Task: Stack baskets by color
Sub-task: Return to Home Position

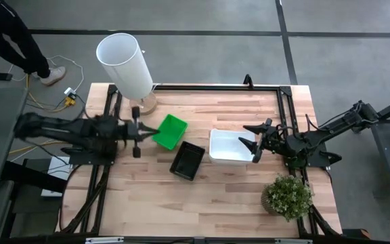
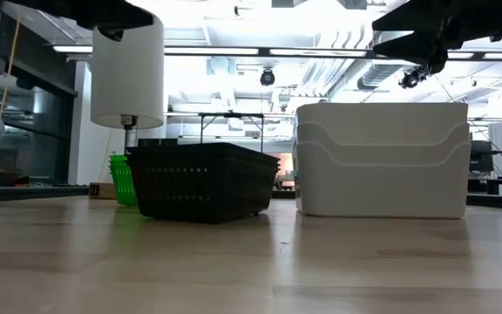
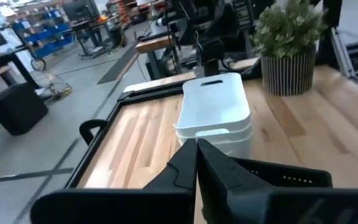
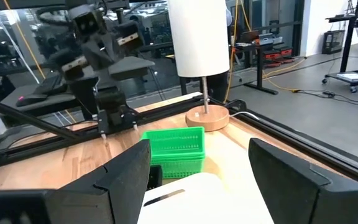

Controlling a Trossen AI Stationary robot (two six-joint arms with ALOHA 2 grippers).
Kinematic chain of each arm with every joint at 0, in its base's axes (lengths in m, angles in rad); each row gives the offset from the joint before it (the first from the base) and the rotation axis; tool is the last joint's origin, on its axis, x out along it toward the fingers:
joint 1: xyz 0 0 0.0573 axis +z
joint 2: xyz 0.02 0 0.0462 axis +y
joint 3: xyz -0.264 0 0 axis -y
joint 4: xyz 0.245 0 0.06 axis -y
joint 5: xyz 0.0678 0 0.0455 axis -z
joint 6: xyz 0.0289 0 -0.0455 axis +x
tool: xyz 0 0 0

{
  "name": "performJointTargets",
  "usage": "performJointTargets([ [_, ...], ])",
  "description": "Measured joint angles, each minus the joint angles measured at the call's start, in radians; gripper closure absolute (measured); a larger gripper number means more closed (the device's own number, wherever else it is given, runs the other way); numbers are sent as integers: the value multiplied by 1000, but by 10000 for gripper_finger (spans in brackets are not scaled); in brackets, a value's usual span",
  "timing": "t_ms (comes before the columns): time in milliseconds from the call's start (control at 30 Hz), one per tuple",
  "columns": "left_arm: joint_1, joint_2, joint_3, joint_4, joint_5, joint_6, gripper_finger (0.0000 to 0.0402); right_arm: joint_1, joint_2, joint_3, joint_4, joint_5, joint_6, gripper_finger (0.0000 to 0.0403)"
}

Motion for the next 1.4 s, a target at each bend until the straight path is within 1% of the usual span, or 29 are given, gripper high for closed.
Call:
performJointTargets([
  [67,79,-56,0,-39,89,-15,401,0,0,0,-2,5,-5,144],
  [133,133,-92,0,-51,158,-39,401,0,0,0,-9,6,-2,144],
  [200,158,-116,0,-64,184,-55,401,0,0,0,-9,6,1,144],
  [300,161,-135,-8,-81,186,-60,401,0,0,0,-9,5,4,144],
  [400,157,-180,-63,-78,175,-64,401,0,0,0,-9,-8,23,144],
  [500,157,-253,-151,-45,138,-111,401,0,0,0,-9,-10,27,144],
  [667,149,-400,-283,-11,136,-181,401,0,0,0,-8,-11,28,144],
  [800,123,-500,-358,-14,137,-206,401,0,0,0,-7,-12,29,144],
  [1067,74,-651,-469,-17,106,-226,401,2,0,0,15,-15,31,144],
  [1233,59,-665,-471,-11,109,-203,401,2,-16,0,15,-19,30,144],
  [1400,60,-663,-471,-14,130,-224,402,2,-84,1,-5,-30,23,146],
])
